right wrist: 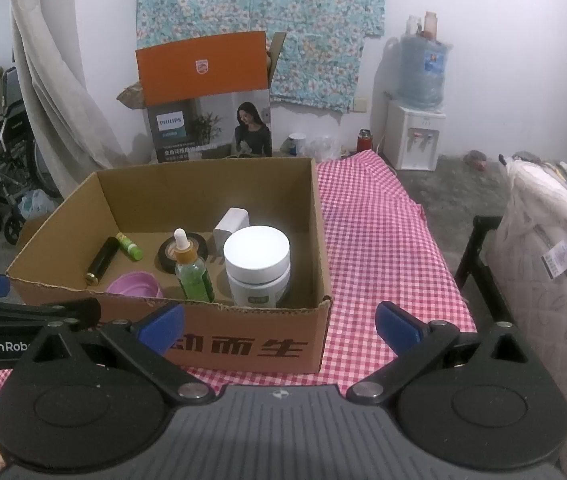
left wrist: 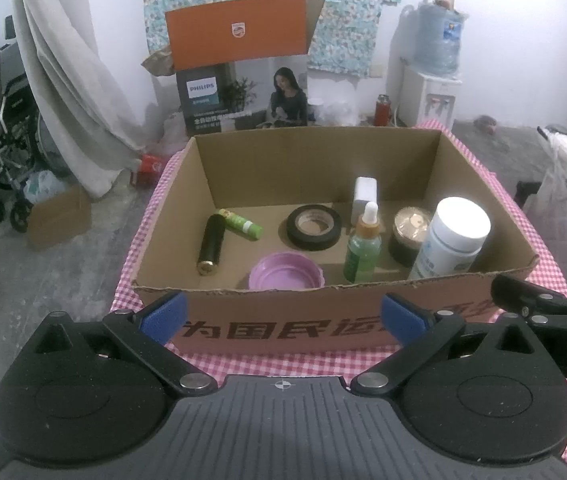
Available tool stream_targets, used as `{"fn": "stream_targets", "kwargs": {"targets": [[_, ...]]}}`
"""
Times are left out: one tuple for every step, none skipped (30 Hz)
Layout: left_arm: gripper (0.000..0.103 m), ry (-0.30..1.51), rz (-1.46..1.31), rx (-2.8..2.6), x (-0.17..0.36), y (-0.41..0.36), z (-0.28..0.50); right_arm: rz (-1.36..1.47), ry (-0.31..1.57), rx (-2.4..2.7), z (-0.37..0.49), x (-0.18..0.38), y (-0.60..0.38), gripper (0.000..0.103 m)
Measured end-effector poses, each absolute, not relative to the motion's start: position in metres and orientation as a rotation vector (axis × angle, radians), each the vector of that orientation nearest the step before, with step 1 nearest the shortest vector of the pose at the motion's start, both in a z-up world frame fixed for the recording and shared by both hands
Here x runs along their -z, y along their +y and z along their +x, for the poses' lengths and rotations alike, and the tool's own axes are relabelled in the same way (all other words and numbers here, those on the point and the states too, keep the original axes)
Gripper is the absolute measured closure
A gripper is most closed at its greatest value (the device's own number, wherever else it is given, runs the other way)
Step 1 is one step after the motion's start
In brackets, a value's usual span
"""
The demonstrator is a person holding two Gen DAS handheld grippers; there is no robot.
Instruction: Organize rigid objects
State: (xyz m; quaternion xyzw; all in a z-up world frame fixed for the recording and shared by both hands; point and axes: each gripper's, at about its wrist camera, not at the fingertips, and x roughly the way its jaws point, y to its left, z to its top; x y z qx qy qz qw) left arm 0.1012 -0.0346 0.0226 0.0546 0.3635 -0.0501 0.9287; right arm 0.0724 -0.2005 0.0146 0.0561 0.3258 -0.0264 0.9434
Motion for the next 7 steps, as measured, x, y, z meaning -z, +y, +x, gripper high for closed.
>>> {"fn": "stream_targets", "kwargs": {"targets": [[0.000,0.745,0.111,0.103,-0.0229,-0.0343,0.1012,0.114,0.663,0.054,0.0720,-0.0146,-0.2005,0.000],[0.000,0.744,0.110,0.103,-0.0231,-0.0342,0.1007,0.114,0.663,0.054,0.0724,-0.0147,-0.2006,0.000],[0.000,0.743,0.109,0.103,-0.0230,-0.0341,0.1002,0.114,0.662,0.053,0.0721,-0.0147,-0.2009,0.000],[0.000,0.744,0.108,0.103,-0.0232,-0.0338,0.1000,0.114,0.663,0.054,0.0724,-0.0147,-0.2008,0.000],[0.000,0.745,0.108,0.104,-0.0235,-0.0331,0.1005,0.114,0.662,0.054,0.0727,-0.0147,-0.2006,0.000],[0.000,0.745,0.109,0.103,-0.0234,-0.0330,0.1004,0.114,0.662,0.054,0.0730,-0.0147,-0.2008,0.000],[0.000,0.745,0.108,0.104,-0.0234,-0.0330,0.1003,0.116,0.662,0.054,0.0729,-0.0146,-0.2010,0.000]]}}
